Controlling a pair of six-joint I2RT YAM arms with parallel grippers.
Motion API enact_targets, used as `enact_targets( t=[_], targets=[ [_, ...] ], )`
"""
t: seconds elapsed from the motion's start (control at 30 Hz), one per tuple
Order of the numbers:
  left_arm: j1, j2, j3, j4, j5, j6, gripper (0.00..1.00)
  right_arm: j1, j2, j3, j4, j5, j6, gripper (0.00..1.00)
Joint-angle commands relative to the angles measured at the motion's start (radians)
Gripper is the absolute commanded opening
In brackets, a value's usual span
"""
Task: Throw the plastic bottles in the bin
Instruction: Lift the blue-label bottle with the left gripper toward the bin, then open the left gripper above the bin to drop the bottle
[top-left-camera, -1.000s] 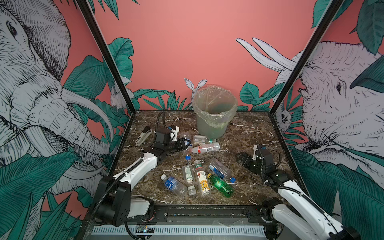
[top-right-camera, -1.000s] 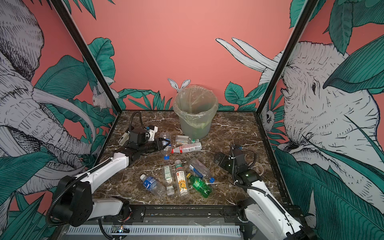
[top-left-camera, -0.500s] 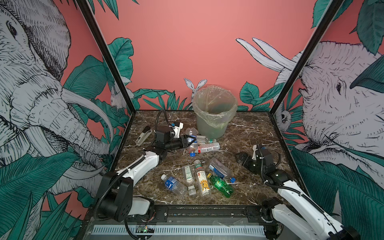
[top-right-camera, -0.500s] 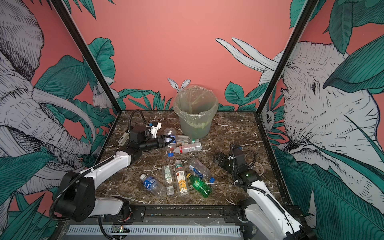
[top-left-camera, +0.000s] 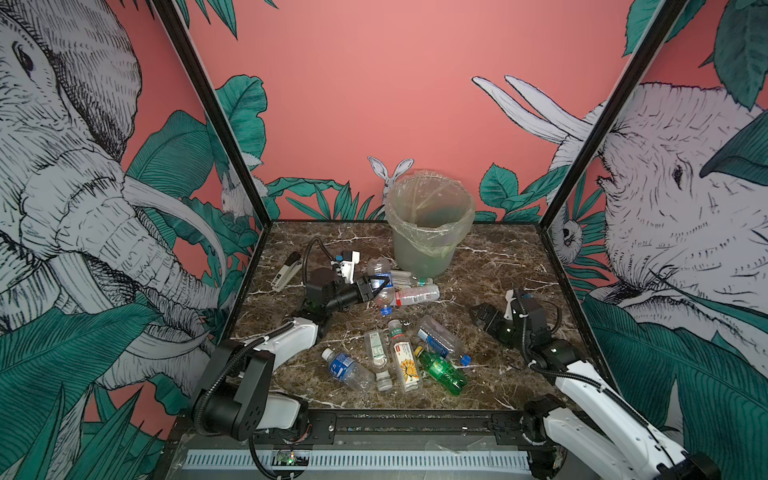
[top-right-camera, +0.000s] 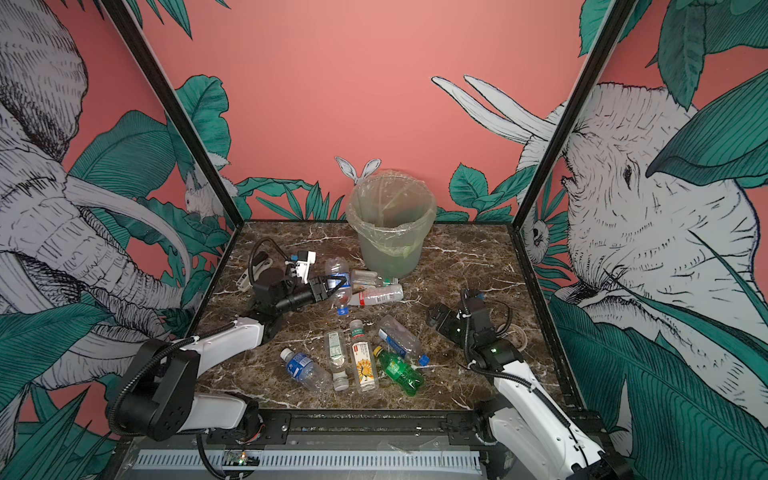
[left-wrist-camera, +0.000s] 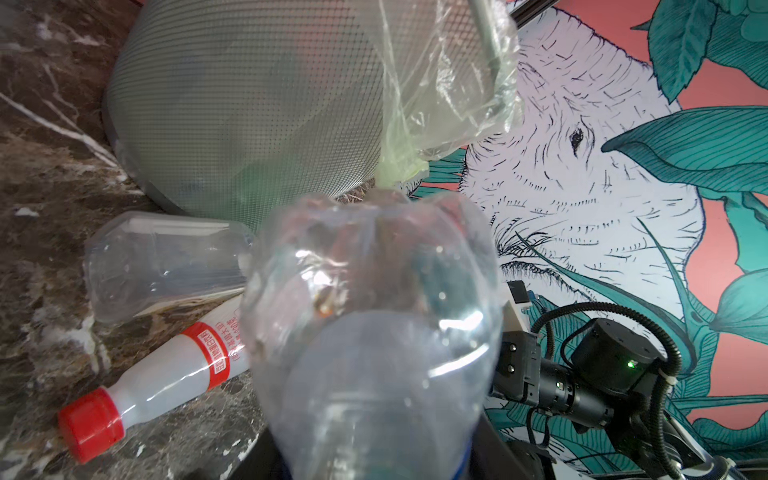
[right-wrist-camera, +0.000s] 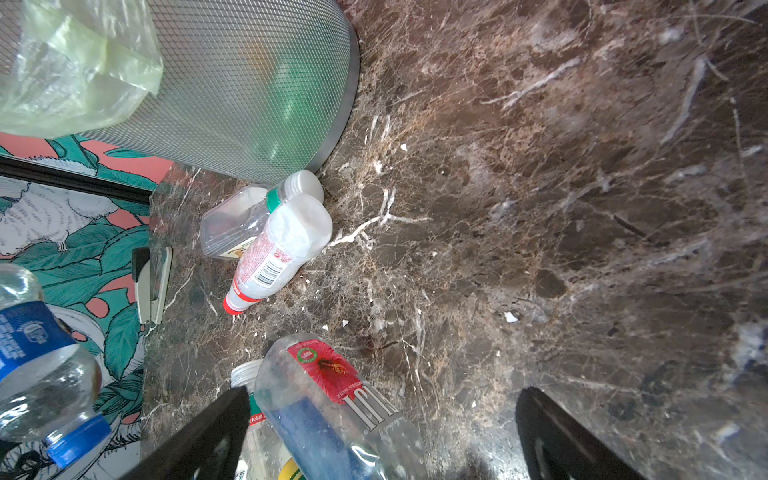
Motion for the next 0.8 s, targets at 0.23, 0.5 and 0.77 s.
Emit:
enact_targets(
  t=[0.23, 0.5, 0.77],
  targets=[
    [0.003, -0.199, 0.102, -0.270, -0.120, 0.061, 0.51, -0.005, 0.016, 0.000, 0.021, 0.008, 0.003, 0.99],
    [-0.028, -0.047, 0.589, -0.641, -0.224, 0.140, 0.57, -0.005, 0.033, -0.015, 0.070, 0.003, 0.035, 0.99],
    [-0.111, 0.526, 1.413, -0.828, -0.266, 0.085, 0.90, -0.006, 0.024, -0.004, 0.057, -0.002, 0.045, 0.99]
  ],
)
